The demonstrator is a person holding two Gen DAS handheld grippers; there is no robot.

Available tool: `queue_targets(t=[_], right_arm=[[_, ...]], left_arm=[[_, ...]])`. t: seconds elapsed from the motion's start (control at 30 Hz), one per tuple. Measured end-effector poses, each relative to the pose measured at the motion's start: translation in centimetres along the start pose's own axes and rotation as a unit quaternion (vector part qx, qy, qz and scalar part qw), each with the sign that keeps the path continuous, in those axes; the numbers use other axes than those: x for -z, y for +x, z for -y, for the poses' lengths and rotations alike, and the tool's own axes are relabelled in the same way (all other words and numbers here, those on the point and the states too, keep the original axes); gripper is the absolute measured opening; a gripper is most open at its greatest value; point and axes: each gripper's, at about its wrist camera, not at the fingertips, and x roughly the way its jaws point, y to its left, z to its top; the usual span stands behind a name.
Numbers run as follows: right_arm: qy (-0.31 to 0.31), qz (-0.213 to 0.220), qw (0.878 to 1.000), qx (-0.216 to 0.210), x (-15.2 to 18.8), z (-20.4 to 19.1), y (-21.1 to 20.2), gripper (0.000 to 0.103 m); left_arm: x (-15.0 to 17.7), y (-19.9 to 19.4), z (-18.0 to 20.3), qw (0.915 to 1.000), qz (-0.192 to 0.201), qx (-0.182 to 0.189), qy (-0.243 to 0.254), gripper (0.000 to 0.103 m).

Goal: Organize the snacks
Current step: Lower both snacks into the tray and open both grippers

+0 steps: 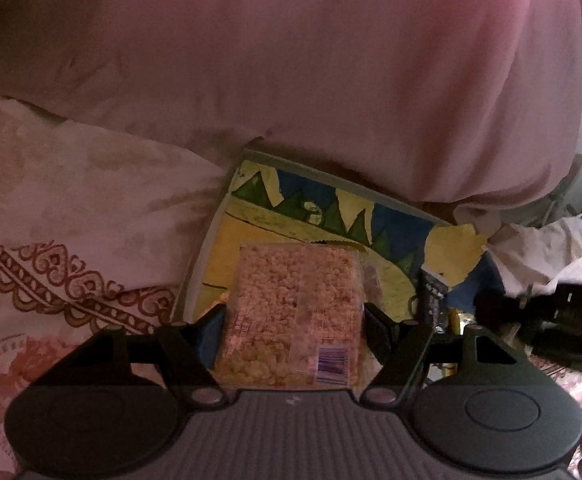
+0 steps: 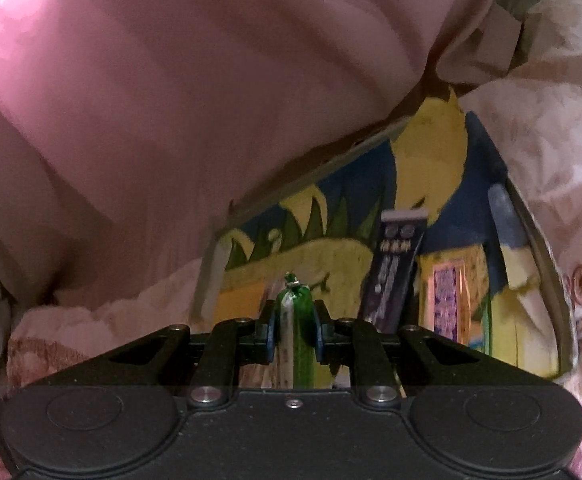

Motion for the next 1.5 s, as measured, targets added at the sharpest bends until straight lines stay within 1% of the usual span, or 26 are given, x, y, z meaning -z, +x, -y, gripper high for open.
queue_targets(t=[0.13,0.27,0.47,0.6,0.7,0.73,0.8,0.9,0.97,1.03,1.17,1.23,1.37,1.5], right_arm=[[0.019,0.024,1.000,0.008,-1.1,1.0,0.3,0.019],[0.030,0.037,0.999,0.023,-1.4,2.2,0.7,0.019],[0.013,0.055,0.998,0.041,-2.0,2.7,1.3,0.019],[0.001,0.053,0.998,0.045,-2.0,2.8,2.5,0.019],[-0.006,0.045,0.998,0.048,-1.9,2.7,3.3,0.023],[-0.008,0.041,0.998,0.047,-1.8,2.7,3.4,0.027],[-0.014,0.037,0.998,0.041,-1.6,2.5,3.5,0.028],[-0.021,0.031,0.999,0.035,-1.5,2.0,3.6,0.044],[-0.026,0.028,0.999,0.029,-1.3,1.7,3.5,0.048],[-0.032,0.025,0.999,0.027,-1.1,1.3,3.2,0.058],[-0.066,0.027,0.997,0.027,-0.4,0.0,2.2,0.070],[-0.082,0.032,0.996,0.026,-0.2,-0.7,1.4,0.078],[-0.117,0.049,0.992,0.022,0.5,-2.1,-0.9,0.087],[-0.171,0.078,0.982,0.024,1.8,-4.0,-4.1,0.098]], left_arm=[[0.0,0.8,0.4,0.9999,0.003,-0.005,0.014,0.075],[0.3,1.3,1.0,0.9994,0.005,-0.012,0.034,0.075],[0.6,2.4,1.5,0.9985,-0.005,-0.025,0.048,0.075],[0.5,2.6,1.6,0.9986,-0.004,-0.025,0.047,0.075],[0.6,2.6,1.6,0.9983,-0.002,-0.028,0.051,0.075],[0.7,2.6,1.7,0.9982,-0.002,-0.029,0.052,0.075],[0.7,2.6,1.8,0.9980,-0.001,-0.031,0.056,0.075],[0.7,2.6,1.9,0.9977,-0.001,-0.031,0.060,0.076],[0.8,2.6,1.9,0.9976,0.000,-0.032,0.062,0.080],[0.8,2.4,1.8,0.9981,0.002,-0.026,0.057,0.084],[0.5,1.8,1.6,0.9984,0.009,-0.028,0.049,0.087],[0.2,1.3,1.6,0.9986,0.014,-0.028,0.043,0.092],[-0.4,-0.4,1.4,0.9984,0.036,-0.031,0.030,0.098],[-1.0,-2.7,1.3,0.9971,0.062,-0.040,0.019,0.102]])
